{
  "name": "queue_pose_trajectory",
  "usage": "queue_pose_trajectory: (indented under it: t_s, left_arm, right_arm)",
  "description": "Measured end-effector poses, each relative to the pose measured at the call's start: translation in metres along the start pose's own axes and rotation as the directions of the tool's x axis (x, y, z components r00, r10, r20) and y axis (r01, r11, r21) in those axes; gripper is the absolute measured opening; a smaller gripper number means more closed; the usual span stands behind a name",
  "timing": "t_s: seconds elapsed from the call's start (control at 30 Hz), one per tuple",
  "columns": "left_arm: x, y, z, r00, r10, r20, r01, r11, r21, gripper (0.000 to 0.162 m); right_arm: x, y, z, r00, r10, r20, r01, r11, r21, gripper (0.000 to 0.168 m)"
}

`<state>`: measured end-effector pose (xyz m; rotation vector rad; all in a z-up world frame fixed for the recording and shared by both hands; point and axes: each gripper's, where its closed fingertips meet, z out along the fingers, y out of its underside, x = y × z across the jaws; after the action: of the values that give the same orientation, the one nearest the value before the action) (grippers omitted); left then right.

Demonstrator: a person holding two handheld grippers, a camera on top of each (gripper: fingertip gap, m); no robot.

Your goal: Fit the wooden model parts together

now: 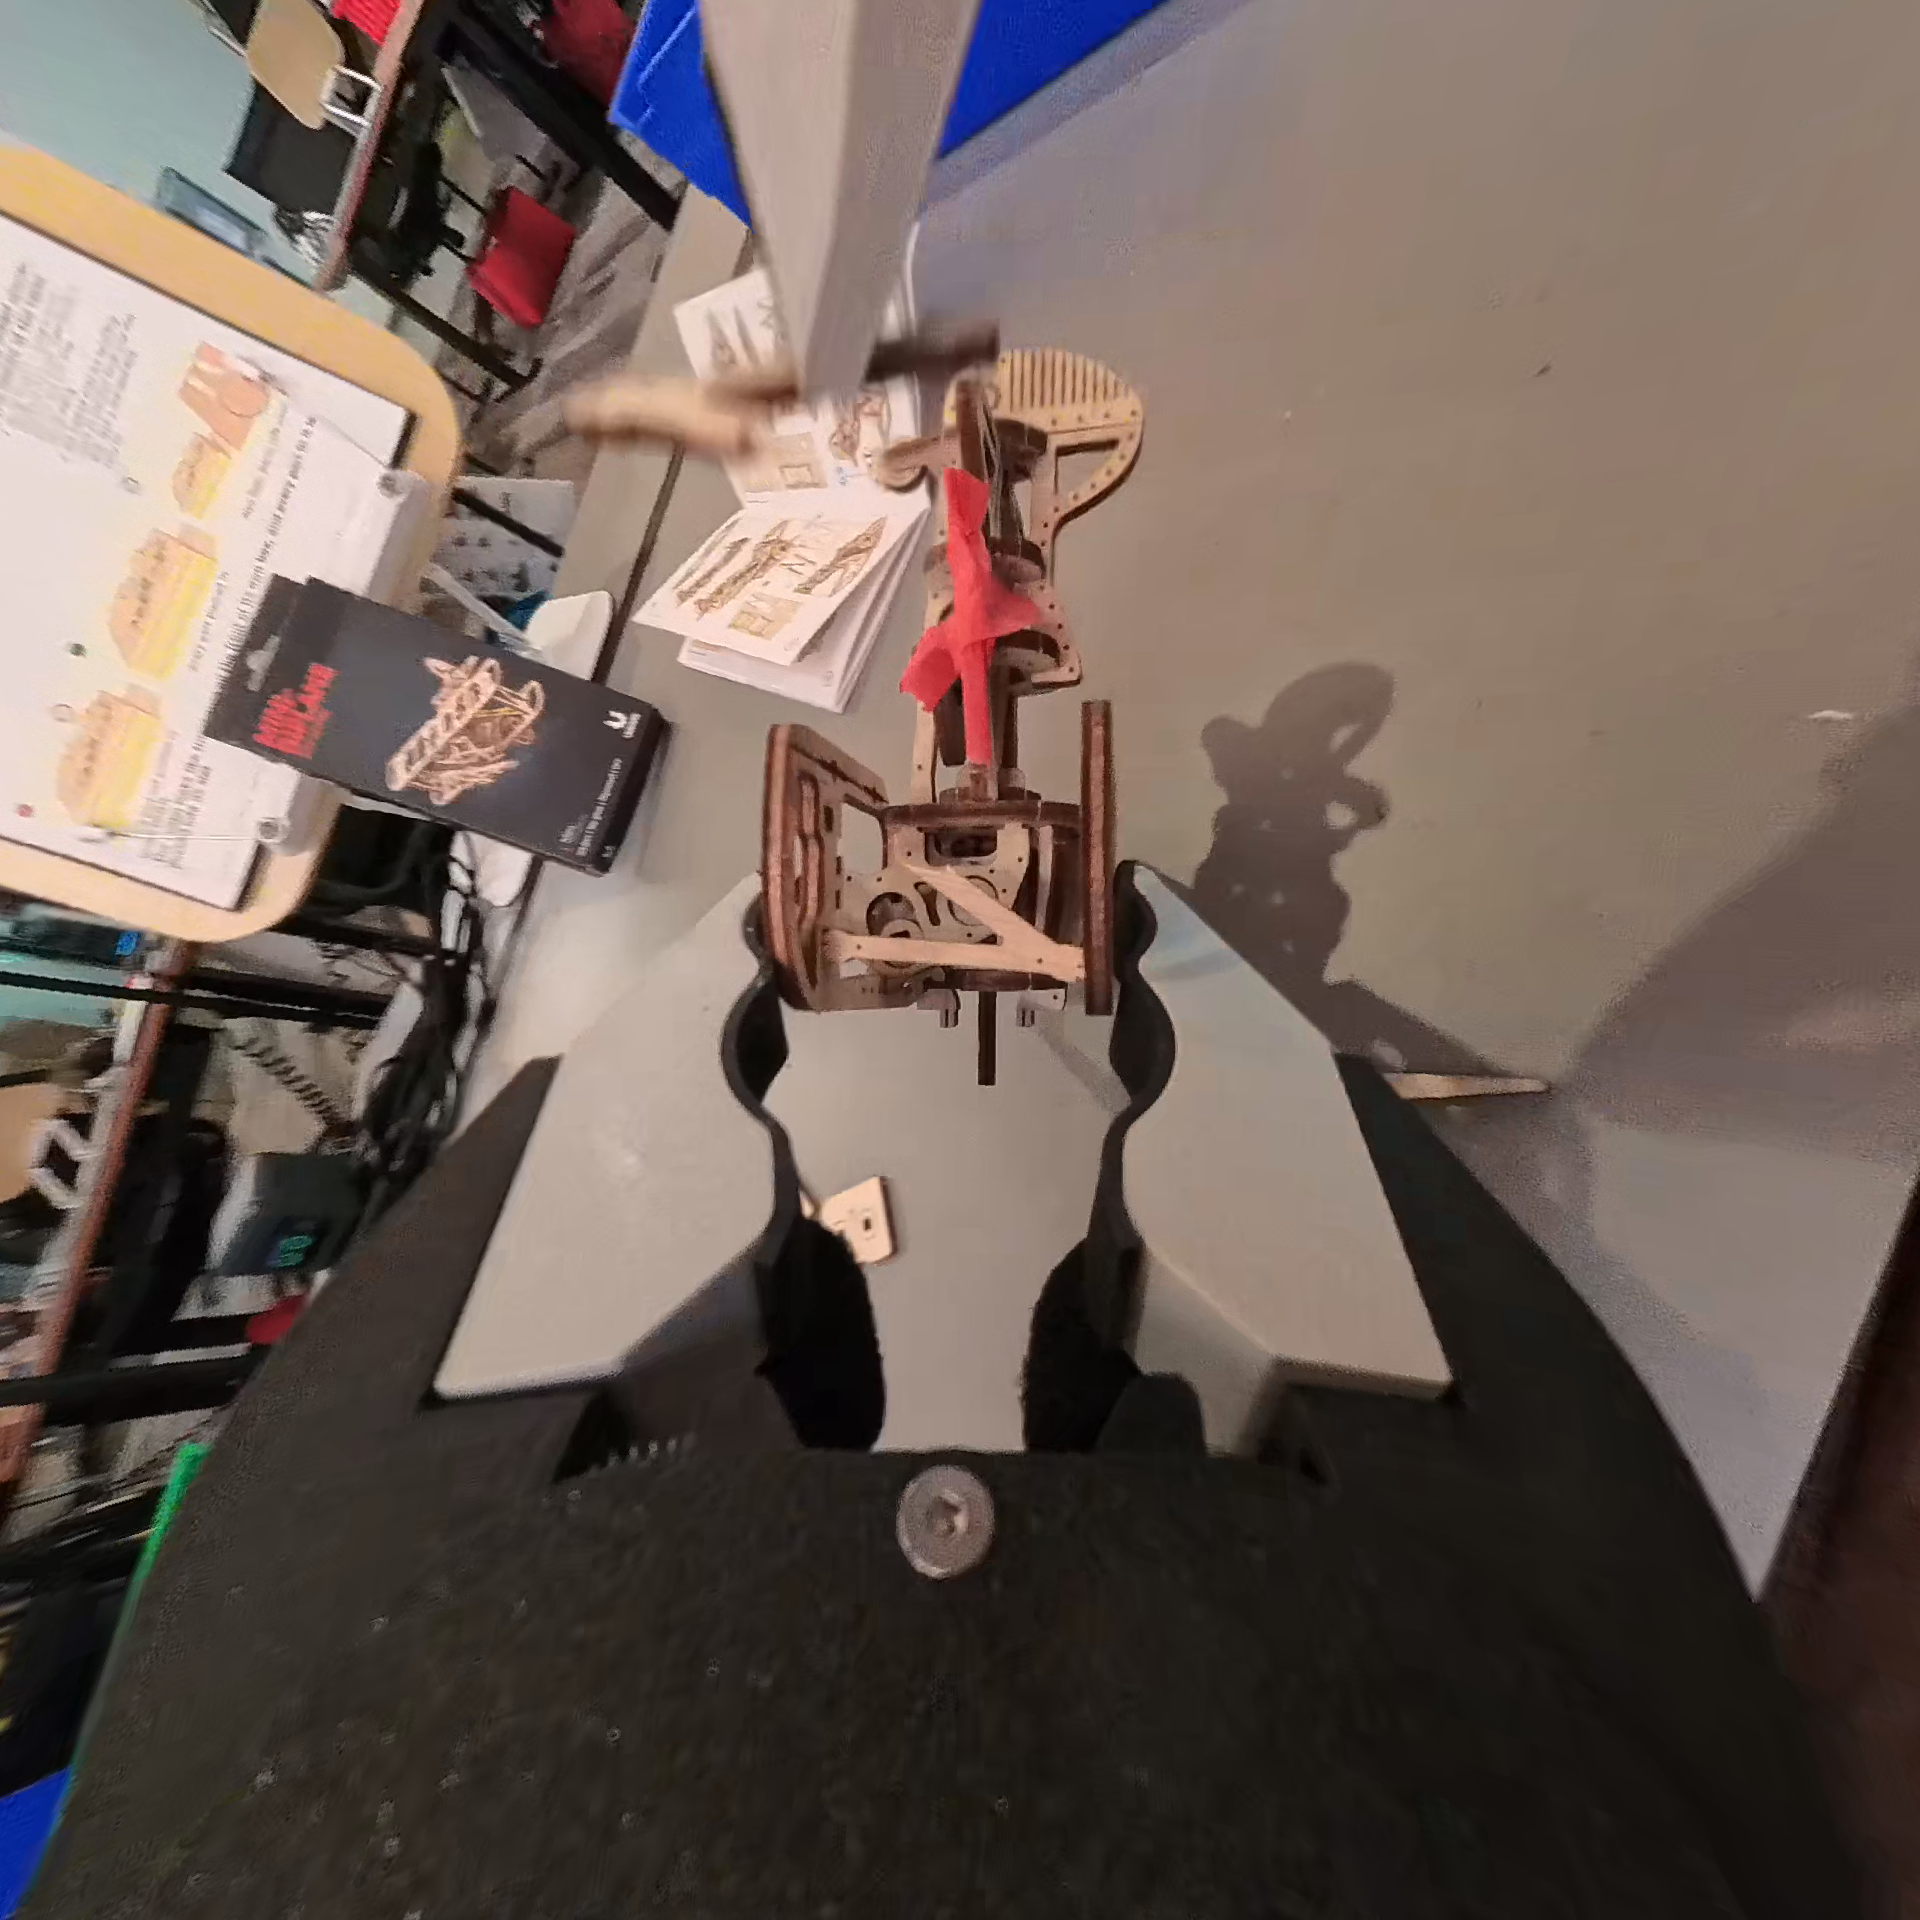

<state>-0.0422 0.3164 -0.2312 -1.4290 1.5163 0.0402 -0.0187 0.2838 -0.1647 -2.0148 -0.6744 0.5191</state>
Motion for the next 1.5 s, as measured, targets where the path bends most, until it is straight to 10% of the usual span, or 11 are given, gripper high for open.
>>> queue_pose_trajectory:
  t_s: [0.03, 0.4, 0.83, 1.5]
  left_arm:
    - [0.000, 0.000, 0.000, 1.000, 0.021, 0.017, -0.021, 1.000, -0.014, 0.059]
    - [-0.003, -0.005, -0.003, 0.972, 0.198, 0.127, -0.189, 0.979, -0.081, 0.059]
    - [-0.008, -0.011, -0.007, 0.981, 0.122, 0.149, -0.113, 0.991, -0.069, 0.059]
    - [0.013, -0.019, -0.005, 0.981, 0.179, 0.070, -0.178, 0.984, -0.012, 0.059]
  right_arm:
    - [-0.001, 0.006, 0.007, 1.000, 0.011, -0.004, -0.011, 1.000, -0.016, 0.001]
    - [-0.007, 0.037, 0.016, 0.983, -0.173, -0.058, 0.156, 0.960, -0.232, 0.001]
    - [-0.007, 0.023, 0.019, 0.976, -0.171, -0.136, 0.160, 0.983, -0.087, 0.001]
    - [-0.023, 0.027, 0.007, 0.905, 0.228, 0.358, -0.195, 0.973, -0.127, 0.018]
